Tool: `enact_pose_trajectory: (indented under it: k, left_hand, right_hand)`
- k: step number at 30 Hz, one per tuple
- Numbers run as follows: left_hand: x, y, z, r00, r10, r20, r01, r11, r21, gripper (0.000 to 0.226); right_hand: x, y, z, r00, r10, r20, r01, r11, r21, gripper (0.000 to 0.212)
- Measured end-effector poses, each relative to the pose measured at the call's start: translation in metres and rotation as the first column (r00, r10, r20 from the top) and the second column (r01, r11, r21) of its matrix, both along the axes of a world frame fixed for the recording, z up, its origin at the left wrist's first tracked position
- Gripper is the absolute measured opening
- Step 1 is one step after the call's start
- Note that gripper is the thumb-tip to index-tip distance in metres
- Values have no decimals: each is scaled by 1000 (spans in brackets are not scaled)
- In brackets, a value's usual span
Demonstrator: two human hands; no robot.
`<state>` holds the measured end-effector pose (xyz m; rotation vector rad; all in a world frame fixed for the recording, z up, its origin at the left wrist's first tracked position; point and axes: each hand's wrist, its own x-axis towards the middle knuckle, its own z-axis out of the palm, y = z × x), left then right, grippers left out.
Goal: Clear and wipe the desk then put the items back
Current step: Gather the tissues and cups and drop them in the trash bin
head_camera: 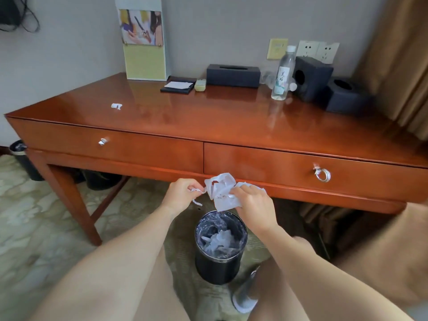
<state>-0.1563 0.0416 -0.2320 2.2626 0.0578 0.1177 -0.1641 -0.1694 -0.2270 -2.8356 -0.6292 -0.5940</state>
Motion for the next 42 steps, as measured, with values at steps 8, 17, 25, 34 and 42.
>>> enact_pose_trajectory:
  k: [8,17,25,34,42]
  left_hand:
    - [29,-7,-97,974,66,-217,-81,995,-60,17]
    - [65,-8,-220,913,93,-397,-166,974,-153,24]
    - [99,-26,-238,845,72,-530,-151,983,-107,12]
    - [96,-30,-237,786,-82,-613,-43,982,-186,36]
    - [95,-33,-227,779,-102,-618,-40,976,-212,47]
  right_hand:
    - [23,-6,-95,943,-49,-329,20,996,-91,44]
    - [79,9,-174,764,-157,-626,146,987,-69,41]
    - [127,22,-214,634,-122,-764,157,987,-27,44]
    - [129,18,-223,551,-150,-821,145,986,-83,58]
    - [128,12,-218,544,-112,-831,89,993,-76,71]
